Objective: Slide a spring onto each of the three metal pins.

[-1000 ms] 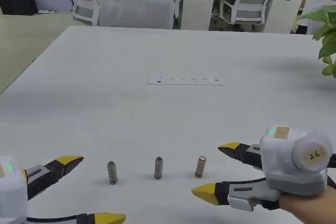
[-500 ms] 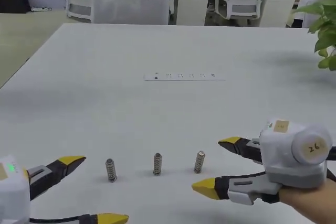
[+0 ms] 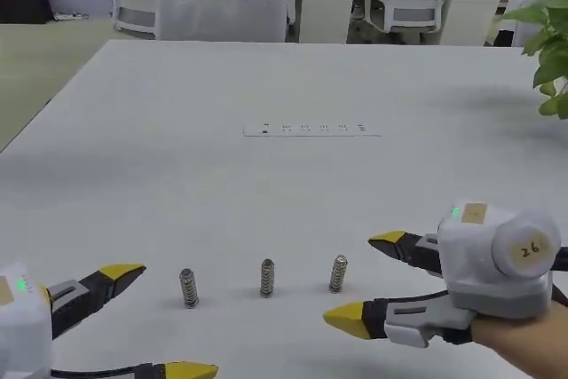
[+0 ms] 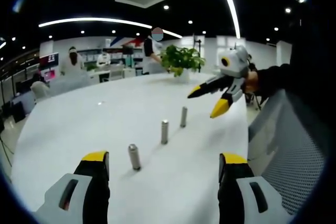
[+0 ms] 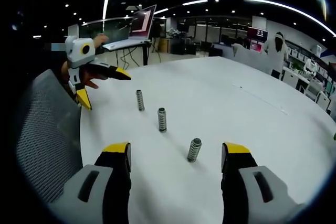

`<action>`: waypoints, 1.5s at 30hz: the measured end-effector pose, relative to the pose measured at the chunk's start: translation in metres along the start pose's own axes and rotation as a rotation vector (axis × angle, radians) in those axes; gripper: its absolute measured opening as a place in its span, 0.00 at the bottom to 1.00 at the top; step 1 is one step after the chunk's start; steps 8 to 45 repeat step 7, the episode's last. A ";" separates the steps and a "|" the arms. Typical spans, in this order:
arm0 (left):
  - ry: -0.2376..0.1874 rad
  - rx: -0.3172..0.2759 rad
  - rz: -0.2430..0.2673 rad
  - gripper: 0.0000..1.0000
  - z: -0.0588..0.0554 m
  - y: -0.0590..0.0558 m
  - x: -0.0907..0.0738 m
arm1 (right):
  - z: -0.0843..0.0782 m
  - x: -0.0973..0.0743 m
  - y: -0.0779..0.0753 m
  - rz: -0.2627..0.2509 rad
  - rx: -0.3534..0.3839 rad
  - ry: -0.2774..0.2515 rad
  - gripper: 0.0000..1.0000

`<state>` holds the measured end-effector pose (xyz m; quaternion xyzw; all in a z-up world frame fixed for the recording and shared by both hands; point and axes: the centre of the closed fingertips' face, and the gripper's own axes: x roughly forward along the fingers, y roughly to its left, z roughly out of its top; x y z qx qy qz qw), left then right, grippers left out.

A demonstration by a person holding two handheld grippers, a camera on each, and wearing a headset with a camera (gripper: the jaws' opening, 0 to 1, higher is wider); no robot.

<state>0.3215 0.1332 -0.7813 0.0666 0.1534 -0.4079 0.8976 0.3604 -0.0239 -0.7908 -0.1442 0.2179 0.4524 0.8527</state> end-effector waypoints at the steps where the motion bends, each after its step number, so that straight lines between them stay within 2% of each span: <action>1: 0.001 0.001 0.001 0.83 0.000 0.000 0.000 | 0.000 0.000 0.000 0.002 -0.001 0.002 0.69; 45: 0.002 -0.001 0.009 0.82 0.000 0.001 -0.001 | -0.002 0.001 0.002 0.009 -0.004 0.007 0.69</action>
